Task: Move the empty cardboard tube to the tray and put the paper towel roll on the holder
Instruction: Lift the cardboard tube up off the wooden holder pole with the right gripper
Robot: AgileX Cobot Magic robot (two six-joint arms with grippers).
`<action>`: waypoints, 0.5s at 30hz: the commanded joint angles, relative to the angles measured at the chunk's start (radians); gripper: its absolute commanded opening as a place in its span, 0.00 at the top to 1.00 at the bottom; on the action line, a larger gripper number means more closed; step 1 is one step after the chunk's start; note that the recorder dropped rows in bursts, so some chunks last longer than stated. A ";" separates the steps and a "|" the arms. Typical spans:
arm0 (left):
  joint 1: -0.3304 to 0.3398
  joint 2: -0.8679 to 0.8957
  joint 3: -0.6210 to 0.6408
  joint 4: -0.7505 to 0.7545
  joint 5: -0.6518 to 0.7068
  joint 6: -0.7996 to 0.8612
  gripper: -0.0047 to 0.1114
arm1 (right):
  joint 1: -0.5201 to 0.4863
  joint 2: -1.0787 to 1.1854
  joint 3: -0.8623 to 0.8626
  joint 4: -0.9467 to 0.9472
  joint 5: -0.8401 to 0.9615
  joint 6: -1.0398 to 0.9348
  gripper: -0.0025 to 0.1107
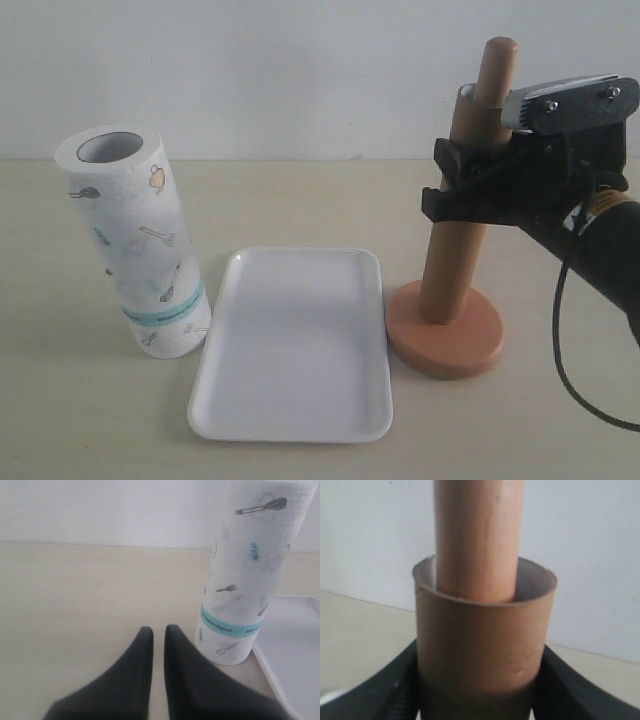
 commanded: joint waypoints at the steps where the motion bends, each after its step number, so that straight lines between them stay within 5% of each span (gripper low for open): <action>1: 0.003 -0.003 0.004 0.000 0.001 -0.006 0.89 | 0.000 -0.076 -0.020 -0.005 0.019 -0.038 0.98; 9: 0.003 -0.003 0.004 0.000 0.001 -0.006 0.89 | 0.000 -0.438 -0.051 -0.058 0.289 -0.038 0.98; 15: 0.003 -0.003 0.004 0.000 0.001 -0.006 0.89 | 0.000 -0.532 -0.376 -0.058 0.651 -0.099 0.98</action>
